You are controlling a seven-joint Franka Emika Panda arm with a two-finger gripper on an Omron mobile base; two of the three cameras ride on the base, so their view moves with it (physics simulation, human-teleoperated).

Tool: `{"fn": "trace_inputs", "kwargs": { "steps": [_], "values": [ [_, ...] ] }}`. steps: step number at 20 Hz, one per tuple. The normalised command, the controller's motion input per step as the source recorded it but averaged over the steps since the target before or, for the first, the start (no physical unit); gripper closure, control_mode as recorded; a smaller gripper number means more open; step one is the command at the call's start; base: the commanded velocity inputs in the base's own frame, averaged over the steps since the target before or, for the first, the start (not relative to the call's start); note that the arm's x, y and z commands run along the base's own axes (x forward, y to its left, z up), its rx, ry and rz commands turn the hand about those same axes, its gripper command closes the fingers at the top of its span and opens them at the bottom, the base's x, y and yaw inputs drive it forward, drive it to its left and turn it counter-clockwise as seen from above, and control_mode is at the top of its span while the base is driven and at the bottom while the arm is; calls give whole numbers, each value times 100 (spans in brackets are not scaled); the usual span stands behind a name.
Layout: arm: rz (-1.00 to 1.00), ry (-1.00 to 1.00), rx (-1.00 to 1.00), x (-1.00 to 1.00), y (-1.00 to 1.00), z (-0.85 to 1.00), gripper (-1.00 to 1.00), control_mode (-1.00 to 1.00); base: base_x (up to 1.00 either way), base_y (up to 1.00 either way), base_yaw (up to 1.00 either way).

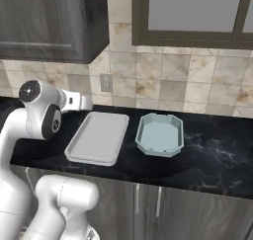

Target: Place one squash and one chicken drumstick in each tupperware on the nearby counter, to pack two identical lunches.

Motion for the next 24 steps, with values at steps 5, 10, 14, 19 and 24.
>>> {"fn": "trace_inputs", "kwargs": {
  "steps": [5,10,14,19,24],
  "values": [
    [0,23,0,18,0,-56,100,-100,0,0,0],
    [0,15,0,10,0,-45,100,-100,0,0,0],
    [0,2,0,4,-7,-23,100,-100,0,0,0],
    [0,0,0,28,-14,-29,100,-100,0,0,0],
    [0,0,0,54,-7,-45,100,-100,0,0,0]
  ]
}}
